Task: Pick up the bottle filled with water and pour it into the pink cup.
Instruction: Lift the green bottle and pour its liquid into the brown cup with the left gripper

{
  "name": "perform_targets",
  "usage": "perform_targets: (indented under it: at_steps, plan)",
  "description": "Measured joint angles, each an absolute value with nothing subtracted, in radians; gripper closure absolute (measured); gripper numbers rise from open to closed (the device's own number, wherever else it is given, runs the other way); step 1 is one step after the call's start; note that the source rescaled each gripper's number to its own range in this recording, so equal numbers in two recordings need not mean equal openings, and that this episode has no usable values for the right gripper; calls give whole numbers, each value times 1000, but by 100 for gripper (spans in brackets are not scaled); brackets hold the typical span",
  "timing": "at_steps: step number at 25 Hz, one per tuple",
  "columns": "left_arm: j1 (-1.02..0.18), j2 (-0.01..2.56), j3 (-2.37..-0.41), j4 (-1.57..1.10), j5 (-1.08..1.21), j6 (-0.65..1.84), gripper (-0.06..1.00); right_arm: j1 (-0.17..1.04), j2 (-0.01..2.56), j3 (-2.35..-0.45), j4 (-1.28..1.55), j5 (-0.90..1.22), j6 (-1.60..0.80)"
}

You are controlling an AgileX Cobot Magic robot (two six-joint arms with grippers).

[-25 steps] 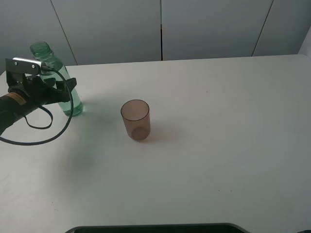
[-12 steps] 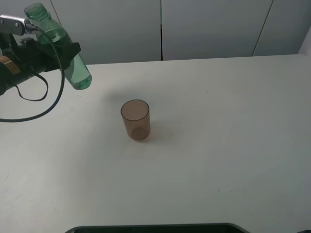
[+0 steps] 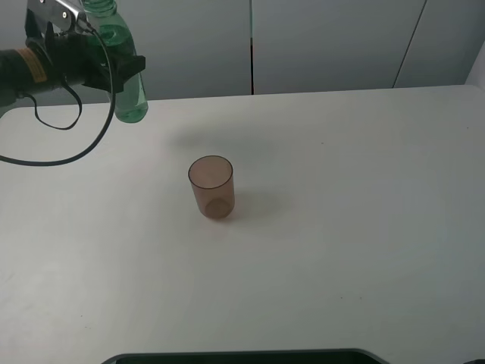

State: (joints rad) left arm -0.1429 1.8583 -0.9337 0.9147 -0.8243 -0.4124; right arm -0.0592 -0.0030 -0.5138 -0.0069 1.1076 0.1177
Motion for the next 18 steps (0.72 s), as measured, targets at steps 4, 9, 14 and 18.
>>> perform_targets:
  at_steps: [4, 9, 14, 18]
  plan:
    - [-213, 1869, -954, 931, -797, -412, 94, -59, -3, -514, -7, 1108, 118]
    - [-290, 1887, -959, 937, -731, -310, 94, -59, -3, -514, -7, 1108, 118]
    - [-349, 1893, -959, 938, -632, -146, 94, -59, -3, -514, -7, 1108, 118]
    - [-362, 1894, -959, 938, -621, -104, 94, -59, -3, -514, -7, 1108, 118]
